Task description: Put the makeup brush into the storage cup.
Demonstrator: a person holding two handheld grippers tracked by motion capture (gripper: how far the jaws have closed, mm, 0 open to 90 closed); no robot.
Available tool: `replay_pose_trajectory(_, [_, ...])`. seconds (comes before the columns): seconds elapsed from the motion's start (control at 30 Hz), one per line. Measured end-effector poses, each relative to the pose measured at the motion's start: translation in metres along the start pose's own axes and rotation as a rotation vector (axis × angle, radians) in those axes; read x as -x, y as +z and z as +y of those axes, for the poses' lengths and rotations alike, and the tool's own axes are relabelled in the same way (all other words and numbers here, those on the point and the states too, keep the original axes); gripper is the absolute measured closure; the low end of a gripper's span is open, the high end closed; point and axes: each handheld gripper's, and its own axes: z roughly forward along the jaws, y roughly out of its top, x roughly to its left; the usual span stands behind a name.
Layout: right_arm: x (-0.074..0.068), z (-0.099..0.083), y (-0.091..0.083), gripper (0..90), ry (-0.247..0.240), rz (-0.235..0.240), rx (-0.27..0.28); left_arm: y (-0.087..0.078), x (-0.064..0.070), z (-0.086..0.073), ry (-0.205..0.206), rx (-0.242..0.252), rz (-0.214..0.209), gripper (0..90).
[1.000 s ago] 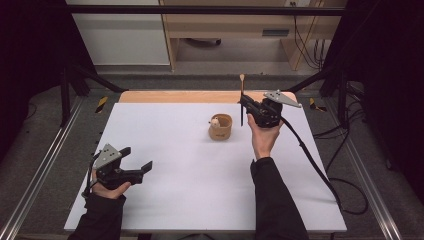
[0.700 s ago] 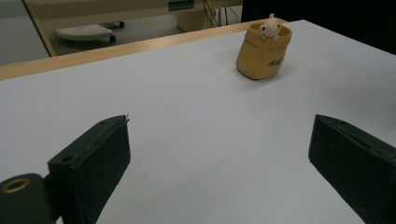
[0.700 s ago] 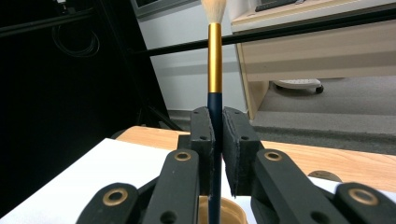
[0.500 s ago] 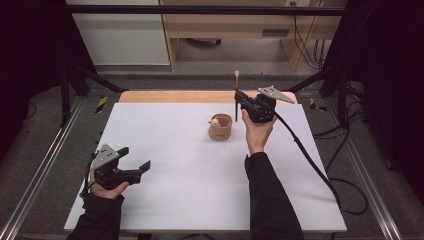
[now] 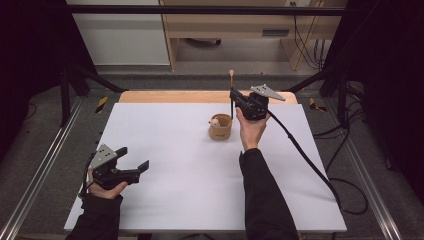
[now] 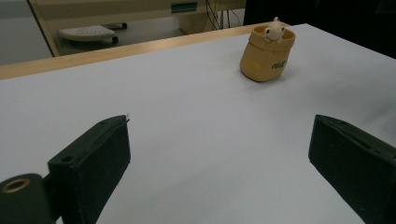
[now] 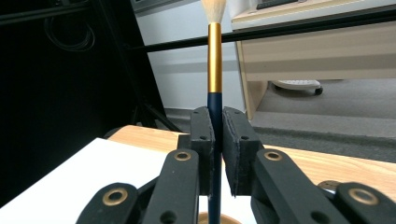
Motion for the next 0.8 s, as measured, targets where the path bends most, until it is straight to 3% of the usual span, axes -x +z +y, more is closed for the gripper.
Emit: replay_pose_trajectory(0.8, [0.004, -0.012, 0.017, 83.5, -0.016, -0.012, -0.018, 0.002, 0.001, -0.001, 0.001, -0.004, -0.004, 5.1])
